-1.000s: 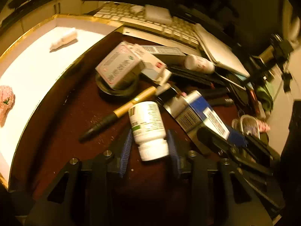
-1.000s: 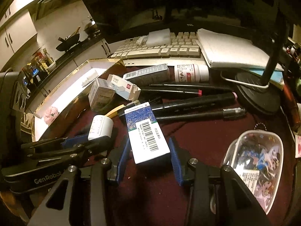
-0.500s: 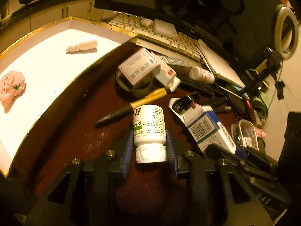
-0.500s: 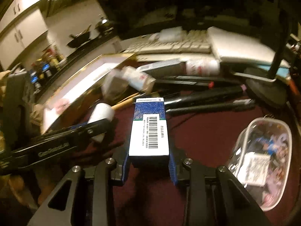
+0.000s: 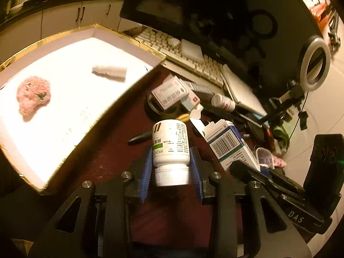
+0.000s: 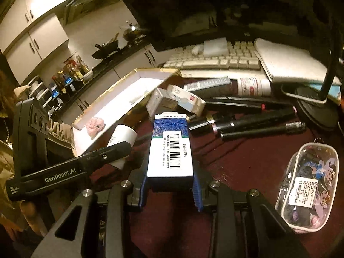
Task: Organize objects
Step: 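Carry the pill bottle and barcode box with both tools into the tray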
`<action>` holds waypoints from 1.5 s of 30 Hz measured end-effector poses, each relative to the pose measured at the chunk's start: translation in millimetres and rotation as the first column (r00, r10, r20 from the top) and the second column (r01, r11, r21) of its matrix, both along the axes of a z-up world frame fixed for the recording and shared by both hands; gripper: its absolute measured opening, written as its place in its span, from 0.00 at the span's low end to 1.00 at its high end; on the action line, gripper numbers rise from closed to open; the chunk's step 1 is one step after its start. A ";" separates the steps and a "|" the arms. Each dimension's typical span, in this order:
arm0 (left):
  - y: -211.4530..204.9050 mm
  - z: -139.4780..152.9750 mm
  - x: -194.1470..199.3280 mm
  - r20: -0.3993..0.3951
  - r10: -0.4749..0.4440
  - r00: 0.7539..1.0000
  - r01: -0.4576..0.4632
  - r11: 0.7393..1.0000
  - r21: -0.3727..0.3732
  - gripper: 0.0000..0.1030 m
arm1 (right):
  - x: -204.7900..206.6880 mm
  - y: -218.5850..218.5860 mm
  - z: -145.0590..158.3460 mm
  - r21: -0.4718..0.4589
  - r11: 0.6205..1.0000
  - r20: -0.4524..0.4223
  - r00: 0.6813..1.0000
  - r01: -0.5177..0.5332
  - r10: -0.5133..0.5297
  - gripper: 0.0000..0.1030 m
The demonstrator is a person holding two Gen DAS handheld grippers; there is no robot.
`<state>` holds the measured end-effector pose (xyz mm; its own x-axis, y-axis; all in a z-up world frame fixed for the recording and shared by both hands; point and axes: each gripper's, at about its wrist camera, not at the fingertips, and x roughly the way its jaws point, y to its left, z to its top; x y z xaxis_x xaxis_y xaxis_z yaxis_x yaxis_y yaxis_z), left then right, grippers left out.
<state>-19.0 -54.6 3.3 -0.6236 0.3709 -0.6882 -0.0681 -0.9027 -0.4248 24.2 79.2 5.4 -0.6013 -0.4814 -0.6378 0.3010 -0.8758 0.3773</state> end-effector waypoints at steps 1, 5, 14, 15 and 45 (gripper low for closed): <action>-4.6 2.9 0.9 -0.004 0.008 1.000 -0.008 1.000 0.008 0.32 | 0.0 -1.6 1.8 -0.007 1.000 -0.007 1.000 -0.009 0.009 0.33; -28.8 17.8 3.7 -0.036 0.041 0.999 -0.039 0.998 0.047 0.32 | -1.3 -15.7 11.1 -0.021 0.999 -0.034 0.999 -0.042 0.041 0.33; -91.1 21.9 -7.4 -0.007 0.196 0.981 -0.196 0.980 0.039 0.32 | -27.0 -65.6 23.6 -0.070 0.991 -0.052 0.992 -0.118 0.114 0.33; -96.9 19.0 -9.1 0.008 0.210 0.978 -0.210 0.977 0.041 0.32 | -30.8 -72.9 24.6 -0.071 0.989 -0.056 0.990 -0.130 0.126 0.33; -126.2 7.4 -63.9 0.069 0.262 0.963 -0.262 0.965 -0.008 0.32 | -123.4 -129.2 13.6 -0.015 0.997 -0.026 0.997 -0.072 0.072 0.33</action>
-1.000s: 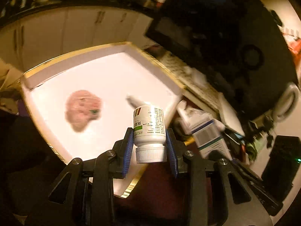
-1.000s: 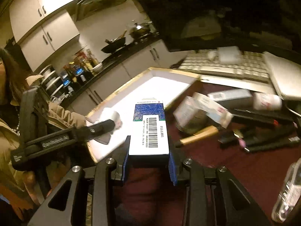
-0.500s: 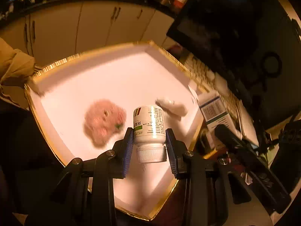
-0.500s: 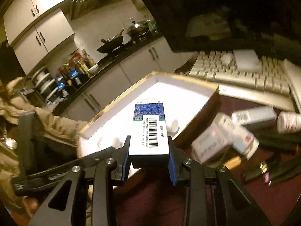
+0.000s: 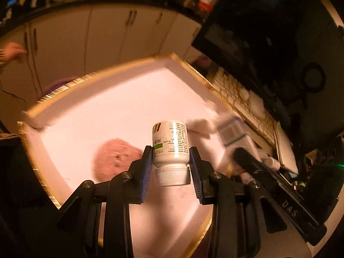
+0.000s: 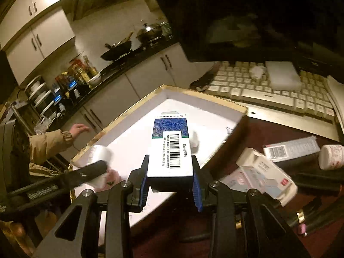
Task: Organize objects
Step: 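Carry the pill bottle and barcode box with both tools into the tray, then set both items down beside the plush toy and open both tools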
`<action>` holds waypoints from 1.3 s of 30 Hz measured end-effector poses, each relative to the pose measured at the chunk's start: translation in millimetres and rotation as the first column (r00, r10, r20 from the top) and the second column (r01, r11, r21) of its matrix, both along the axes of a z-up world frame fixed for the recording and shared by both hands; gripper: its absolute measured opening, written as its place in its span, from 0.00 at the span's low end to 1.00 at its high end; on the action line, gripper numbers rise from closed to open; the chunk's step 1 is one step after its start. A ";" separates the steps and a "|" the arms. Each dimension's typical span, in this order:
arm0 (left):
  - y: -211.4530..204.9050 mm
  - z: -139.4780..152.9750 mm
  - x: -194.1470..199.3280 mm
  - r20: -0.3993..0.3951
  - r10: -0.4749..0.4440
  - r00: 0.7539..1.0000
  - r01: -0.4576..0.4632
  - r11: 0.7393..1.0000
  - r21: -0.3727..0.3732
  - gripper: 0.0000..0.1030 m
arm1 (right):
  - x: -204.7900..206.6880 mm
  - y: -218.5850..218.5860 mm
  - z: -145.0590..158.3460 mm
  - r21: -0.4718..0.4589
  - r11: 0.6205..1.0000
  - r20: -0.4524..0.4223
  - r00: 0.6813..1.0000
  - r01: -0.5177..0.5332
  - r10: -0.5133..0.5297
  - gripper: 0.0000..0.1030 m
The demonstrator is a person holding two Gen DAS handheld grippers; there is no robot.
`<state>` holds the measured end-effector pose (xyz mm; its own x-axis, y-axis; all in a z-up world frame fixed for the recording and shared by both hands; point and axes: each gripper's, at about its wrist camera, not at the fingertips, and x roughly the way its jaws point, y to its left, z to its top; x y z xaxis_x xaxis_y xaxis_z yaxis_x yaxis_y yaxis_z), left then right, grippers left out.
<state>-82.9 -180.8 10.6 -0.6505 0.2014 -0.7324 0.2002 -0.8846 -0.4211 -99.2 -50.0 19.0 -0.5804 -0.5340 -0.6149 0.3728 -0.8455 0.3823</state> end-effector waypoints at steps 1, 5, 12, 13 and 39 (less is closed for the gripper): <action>2.6 -1.5 -2.2 0.008 -0.020 1.000 0.020 1.000 0.012 0.32 | -2.0 -1.9 -1.5 -0.024 1.000 0.022 1.000 -0.020 0.020 0.33; -0.8 -12.3 -6.1 0.073 -0.022 0.997 0.025 0.998 -0.049 0.32 | -5.7 -10.3 -1.3 -0.028 0.999 0.007 0.999 -0.044 0.045 0.33; -14.5 -35.0 -2.0 0.106 -0.020 0.994 0.018 1.000 0.019 0.32 | -7.9 -43.2 -20.3 0.103 0.990 0.069 0.994 -0.096 0.089 0.33; -15.9 -35.1 -0.3 0.105 -0.016 0.994 0.014 1.000 0.017 0.32 | -5.8 -45.2 -19.9 0.123 0.988 0.057 0.994 -0.095 0.088 0.33; 3.2 -14.0 15.2 -0.037 0.021 0.999 -0.016 0.990 0.137 0.58 | 38.8 34.7 2.4 -0.008 0.999 0.028 0.999 0.038 -0.038 0.43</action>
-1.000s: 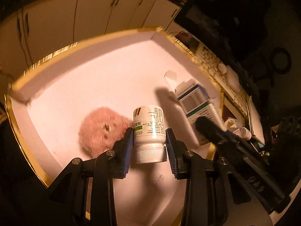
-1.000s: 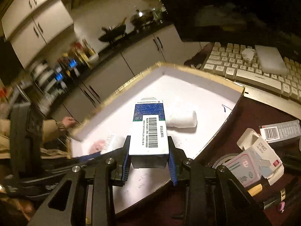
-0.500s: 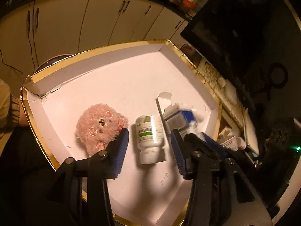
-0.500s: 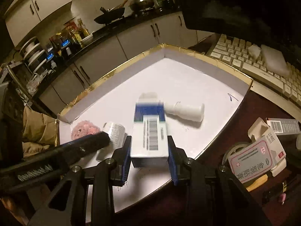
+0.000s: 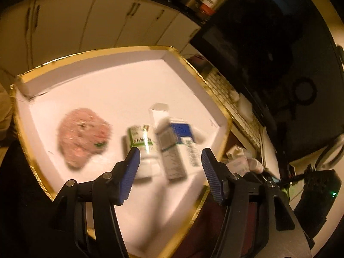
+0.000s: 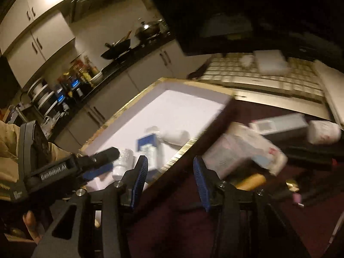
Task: Organize objects
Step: 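Set both items down beside the plush toy and open both tools, then return the left tool to the desk and grasp the white red-lettered box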
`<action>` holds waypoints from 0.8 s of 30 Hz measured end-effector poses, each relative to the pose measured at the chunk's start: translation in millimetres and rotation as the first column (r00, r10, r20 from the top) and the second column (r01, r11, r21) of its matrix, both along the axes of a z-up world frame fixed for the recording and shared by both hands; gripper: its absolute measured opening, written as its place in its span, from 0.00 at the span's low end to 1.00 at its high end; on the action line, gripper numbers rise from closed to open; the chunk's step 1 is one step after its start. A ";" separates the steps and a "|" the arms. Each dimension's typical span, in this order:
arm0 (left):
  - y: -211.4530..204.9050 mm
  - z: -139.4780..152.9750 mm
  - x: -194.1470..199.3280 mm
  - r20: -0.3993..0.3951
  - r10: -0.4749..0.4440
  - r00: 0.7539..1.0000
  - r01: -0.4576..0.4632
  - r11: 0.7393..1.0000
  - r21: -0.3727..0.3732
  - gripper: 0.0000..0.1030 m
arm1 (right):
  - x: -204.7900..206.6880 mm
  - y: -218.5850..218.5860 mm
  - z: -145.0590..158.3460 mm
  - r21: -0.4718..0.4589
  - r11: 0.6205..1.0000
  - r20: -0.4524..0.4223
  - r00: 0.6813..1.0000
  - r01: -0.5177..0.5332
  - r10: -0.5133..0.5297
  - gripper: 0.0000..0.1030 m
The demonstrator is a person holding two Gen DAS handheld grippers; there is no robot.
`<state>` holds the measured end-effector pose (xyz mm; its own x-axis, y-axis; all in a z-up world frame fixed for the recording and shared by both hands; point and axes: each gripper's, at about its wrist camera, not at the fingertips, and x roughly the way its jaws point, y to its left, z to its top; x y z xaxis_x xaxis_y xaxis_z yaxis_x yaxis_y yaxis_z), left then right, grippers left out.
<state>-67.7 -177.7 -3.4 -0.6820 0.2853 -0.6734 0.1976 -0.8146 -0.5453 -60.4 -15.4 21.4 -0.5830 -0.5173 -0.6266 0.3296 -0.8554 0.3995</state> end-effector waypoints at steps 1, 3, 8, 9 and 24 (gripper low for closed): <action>7.4 1.8 -0.9 -0.008 -0.023 1.000 0.023 1.000 0.006 0.58 | 2.3 7.8 -0.6 0.014 1.000 0.000 1.000 0.016 -0.016 0.43; 19.6 5.8 -3.6 -0.030 -0.071 0.997 0.071 0.997 0.015 0.58 | 8.1 25.9 -3.9 0.032 0.998 0.008 0.998 0.054 -0.055 0.43; 51.7 17.0 -3.6 -0.088 -0.153 0.984 0.149 0.987 -0.053 0.62 | 21.7 62.3 -15.4 0.001 0.993 0.026 0.993 0.116 -0.116 0.43; 59.6 15.5 -4.3 -0.083 -0.173 0.981 0.167 0.983 -0.070 0.63 | 22.9 68.1 -19.0 -0.008 0.992 0.040 0.991 0.126 -0.126 0.43; 134.1 8.3 -15.7 -0.042 -0.363 0.931 0.334 0.892 -0.306 0.63 | 43.8 124.0 -37.0 -0.003 0.967 0.092 0.963 0.255 -0.253 0.43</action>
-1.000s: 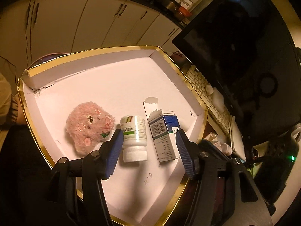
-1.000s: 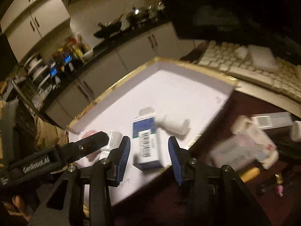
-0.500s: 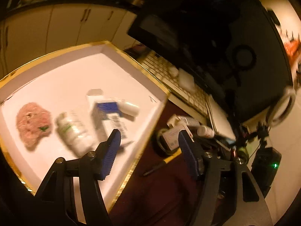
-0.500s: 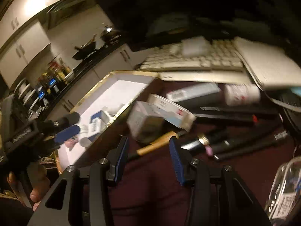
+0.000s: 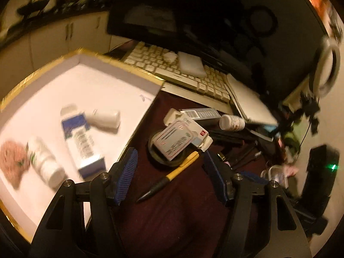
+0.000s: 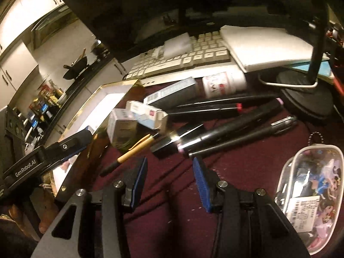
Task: Organize objects
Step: 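Return the left tool to the desk and grasp the white red-lettered box, then grasp the clear cartoon pouch with the right tool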
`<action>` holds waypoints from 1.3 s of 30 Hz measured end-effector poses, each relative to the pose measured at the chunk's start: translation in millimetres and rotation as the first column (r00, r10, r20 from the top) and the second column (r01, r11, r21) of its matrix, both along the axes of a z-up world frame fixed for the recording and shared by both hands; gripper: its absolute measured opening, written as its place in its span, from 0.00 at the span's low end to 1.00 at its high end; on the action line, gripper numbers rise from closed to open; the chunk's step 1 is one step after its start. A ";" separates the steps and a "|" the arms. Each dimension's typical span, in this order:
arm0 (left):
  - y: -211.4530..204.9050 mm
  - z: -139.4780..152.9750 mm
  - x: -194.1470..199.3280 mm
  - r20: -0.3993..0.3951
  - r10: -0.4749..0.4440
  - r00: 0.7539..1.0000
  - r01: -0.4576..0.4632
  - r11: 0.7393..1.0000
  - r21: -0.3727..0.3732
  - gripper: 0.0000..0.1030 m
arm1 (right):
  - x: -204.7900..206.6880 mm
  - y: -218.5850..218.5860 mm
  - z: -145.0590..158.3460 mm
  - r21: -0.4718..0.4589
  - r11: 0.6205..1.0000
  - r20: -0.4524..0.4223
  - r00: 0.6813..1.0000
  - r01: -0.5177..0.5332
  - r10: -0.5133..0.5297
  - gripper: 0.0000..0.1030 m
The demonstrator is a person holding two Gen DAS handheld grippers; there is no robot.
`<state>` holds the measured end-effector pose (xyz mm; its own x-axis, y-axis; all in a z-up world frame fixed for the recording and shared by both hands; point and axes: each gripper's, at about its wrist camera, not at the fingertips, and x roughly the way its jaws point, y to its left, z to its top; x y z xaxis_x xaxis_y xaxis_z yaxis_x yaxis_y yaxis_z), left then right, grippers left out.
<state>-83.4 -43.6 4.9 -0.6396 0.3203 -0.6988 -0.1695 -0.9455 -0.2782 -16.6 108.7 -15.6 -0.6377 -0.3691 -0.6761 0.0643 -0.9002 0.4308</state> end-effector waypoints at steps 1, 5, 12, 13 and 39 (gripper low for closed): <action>6.0 0.8 -1.1 -0.016 -0.021 1.000 0.020 0.999 -0.044 0.63 | -0.3 0.8 -0.2 0.001 1.000 0.000 1.000 0.001 -0.001 0.43; 18.3 5.3 -6.5 -0.114 -0.058 0.992 0.038 0.984 -0.172 0.63 | -0.6 -1.8 -5.4 0.001 1.000 0.016 1.000 -0.010 0.010 0.43; 27.7 -12.0 -37.0 -0.051 -0.093 0.994 0.078 0.965 -0.252 0.63 | 1.2 -8.6 -2.9 0.001 1.000 0.001 1.000 -0.018 0.018 0.43; 32.0 -15.3 -37.4 -0.035 -0.121 0.992 0.108 0.959 -0.263 0.63 | 1.7 -8.3 -2.5 0.004 1.000 -0.005 1.000 -0.018 0.018 0.43; 32.0 -4.0 35.0 0.047 -0.212 0.976 0.212 0.977 0.008 0.35 | 67.9 59.9 43.1 0.280 0.918 -0.150 0.957 0.281 -0.247 0.43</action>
<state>-48.4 -11.6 0.9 -0.5230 0.4469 -0.7258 -0.3527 -0.8887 -0.2930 51.3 168.6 27.5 -0.7607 0.0284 -0.6485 -0.1618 -0.9758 0.1470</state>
